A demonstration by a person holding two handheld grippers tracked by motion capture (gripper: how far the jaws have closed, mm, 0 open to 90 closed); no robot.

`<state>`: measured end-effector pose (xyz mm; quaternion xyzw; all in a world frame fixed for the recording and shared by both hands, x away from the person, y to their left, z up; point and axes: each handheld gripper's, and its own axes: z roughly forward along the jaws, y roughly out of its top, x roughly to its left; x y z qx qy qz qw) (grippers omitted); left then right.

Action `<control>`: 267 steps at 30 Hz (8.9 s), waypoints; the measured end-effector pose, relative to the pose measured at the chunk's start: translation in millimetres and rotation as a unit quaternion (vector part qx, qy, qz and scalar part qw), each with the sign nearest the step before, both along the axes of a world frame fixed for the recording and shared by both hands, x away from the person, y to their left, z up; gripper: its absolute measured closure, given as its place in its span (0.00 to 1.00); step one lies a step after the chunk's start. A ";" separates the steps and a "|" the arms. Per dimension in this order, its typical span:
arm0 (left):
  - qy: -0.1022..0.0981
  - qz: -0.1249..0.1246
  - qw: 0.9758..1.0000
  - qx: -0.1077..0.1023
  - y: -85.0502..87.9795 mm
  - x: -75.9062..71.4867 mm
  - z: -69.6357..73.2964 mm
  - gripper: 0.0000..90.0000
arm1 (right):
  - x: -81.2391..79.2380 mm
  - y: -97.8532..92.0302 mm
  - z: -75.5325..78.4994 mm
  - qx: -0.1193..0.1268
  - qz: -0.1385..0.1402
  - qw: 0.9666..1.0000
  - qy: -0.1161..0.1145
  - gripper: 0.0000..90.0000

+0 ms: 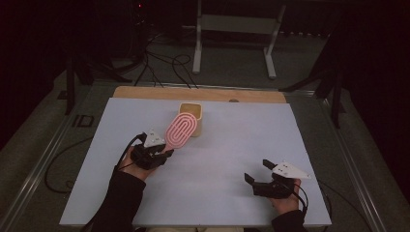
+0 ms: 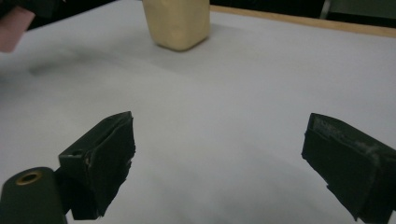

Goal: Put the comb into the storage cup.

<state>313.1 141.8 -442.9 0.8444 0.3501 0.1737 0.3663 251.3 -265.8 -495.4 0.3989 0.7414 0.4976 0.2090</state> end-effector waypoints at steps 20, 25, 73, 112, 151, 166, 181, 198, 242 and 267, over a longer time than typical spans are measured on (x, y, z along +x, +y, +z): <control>-0.038 -0.012 0.999 0.001 -9.0 -11.4 9.0 0.78 | 14.1 37.8 37.6 0.024 0.034 0.999 -0.001 0.10; -0.045 -0.011 0.999 0.004 -11.7 -12.5 9.2 0.78 | 18.7 49.6 46.4 0.017 0.046 0.999 0.007 0.10; -0.059 -0.038 0.998 -0.003 -29.1 -19.9 8.2 0.78 | 66.4 143.5 92.0 0.041 0.090 0.994 0.045 0.11; -0.053 -0.059 0.995 -0.058 -38.7 -22.9 -1.2 0.78 | 86.0 155.6 86.0 0.112 0.110 0.984 0.090 0.56; -0.064 -0.043 0.996 -0.050 -40.0 -24.3 -1.4 0.78 | 71.4 164.0 90.9 0.117 0.113 0.985 0.064 0.65; -0.048 -0.042 0.996 -0.069 -37.7 -21.5 -3.7 0.76 | 74.0 165.0 89.5 0.137 0.122 0.979 0.085 0.71; -0.064 -0.009 0.994 -0.092 -32.4 -20.1 -0.6 0.06 | 73.7 158.6 92.7 0.126 0.105 0.984 0.071 0.71; -0.095 0.029 0.989 -0.110 -6.2 -24.8 17.8 0.00 | 73.5 154.8 98.8 0.106 0.099 0.987 0.068 0.71; -0.116 0.127 0.979 -0.107 83.1 -68.9 -50.4 0.00 | 89.5 153.3 119.8 0.140 0.085 0.984 0.068 0.71; -0.112 0.141 0.978 -0.107 81.4 -64.8 -57.1 0.00 | 105.1 156.2 137.1 0.140 0.078 0.986 0.056 0.71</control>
